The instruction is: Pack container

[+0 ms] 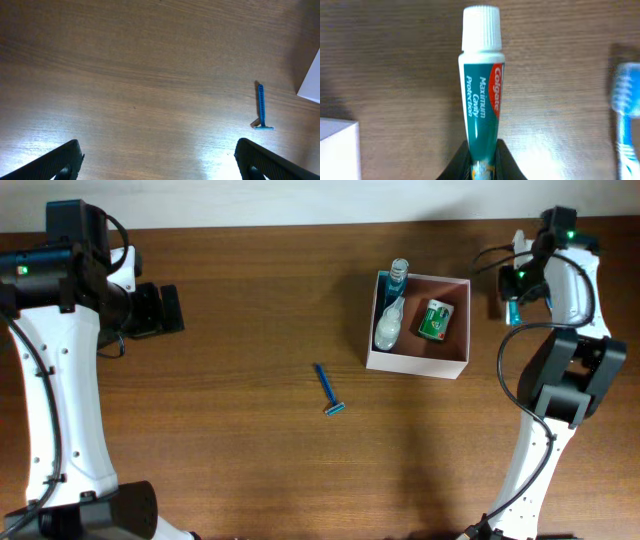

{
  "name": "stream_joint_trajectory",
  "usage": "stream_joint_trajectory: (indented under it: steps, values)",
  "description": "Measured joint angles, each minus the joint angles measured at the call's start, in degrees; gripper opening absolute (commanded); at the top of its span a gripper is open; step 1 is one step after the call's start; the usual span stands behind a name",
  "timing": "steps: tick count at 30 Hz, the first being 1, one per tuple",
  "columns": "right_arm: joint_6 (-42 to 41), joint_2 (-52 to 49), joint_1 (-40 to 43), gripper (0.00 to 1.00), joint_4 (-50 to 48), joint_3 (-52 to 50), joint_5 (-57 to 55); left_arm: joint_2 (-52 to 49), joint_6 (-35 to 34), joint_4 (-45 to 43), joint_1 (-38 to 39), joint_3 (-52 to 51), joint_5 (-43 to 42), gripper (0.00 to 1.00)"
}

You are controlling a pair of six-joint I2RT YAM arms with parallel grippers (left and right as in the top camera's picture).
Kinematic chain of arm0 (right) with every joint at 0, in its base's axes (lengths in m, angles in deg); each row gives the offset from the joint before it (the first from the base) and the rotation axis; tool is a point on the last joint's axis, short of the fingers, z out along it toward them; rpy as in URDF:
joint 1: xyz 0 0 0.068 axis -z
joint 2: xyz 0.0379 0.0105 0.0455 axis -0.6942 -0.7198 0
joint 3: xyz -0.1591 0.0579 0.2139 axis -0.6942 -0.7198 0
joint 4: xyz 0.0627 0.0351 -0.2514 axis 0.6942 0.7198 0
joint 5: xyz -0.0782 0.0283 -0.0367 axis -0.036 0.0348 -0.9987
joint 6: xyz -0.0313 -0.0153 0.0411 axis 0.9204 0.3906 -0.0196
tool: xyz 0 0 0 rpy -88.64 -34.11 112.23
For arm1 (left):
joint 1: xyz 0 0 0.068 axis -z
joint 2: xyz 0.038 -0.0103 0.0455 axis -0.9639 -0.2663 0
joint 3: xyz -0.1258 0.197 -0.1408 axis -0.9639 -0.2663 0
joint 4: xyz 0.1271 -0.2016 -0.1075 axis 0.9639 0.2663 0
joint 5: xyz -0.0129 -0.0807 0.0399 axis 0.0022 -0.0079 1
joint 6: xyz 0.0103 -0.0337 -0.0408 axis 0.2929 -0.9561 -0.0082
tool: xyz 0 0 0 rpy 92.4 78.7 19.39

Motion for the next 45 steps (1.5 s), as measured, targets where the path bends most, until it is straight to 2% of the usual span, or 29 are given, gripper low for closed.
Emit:
stream_joint_trajectory:
  steps: [5, 11, 15, 22, 26, 32, 38, 43, 45]
  values:
    - [-1.84, 0.00, -0.15, 0.11, 9.66, 8.35, 0.02, 0.00, 0.00, 0.00, 0.00, 0.00, 0.00, 0.99]
    - [-4.70, -0.35, -1.42, 0.11, 26.01, 22.80, 0.22, 0.00, 0.00, -0.04, 0.00, 0.00, 0.00, 0.99]
    - [-5.57, -0.31, -2.60, 0.11, 32.68, 29.81, 0.44, 0.00, 0.00, 0.00, 0.00, 0.00, 0.00, 0.99]
    - [-9.25, 1.60, -3.10, 0.11, 32.87, 30.69, 6.38, 0.00, 0.00, -0.02, 0.00, 0.00, 0.00, 0.99]
    - [-11.23, 9.25, -4.57, 0.11, 32.81, 28.81, 7.93, 0.00, 0.00, -0.04, 0.00, 0.00, 0.00, 0.99]
    - [-12.70, 22.12, -11.54, 0.17, 32.87, 17.79, 8.96, 0.00, 0.00, -0.02, 0.00, 0.00, 0.00, 0.99]
    - [-14.25, 22.25, -15.54, 0.16, 32.54, 5.79, 9.44, 0.00, 0.00, -0.02, 0.00, 0.00, 0.00, 0.99]
    - [-15.21, 22.05, -15.54, 0.18, 26.03, 0.76, 9.42, 0.00, 0.00, 0.00, 0.00, 0.00, 0.00, 0.99]
    - [-15.43, 21.92, -15.54, 0.23, 23.78, -0.31, 9.42, 0.00, 0.00, 0.00, 0.00, 0.00, 0.00, 0.99]
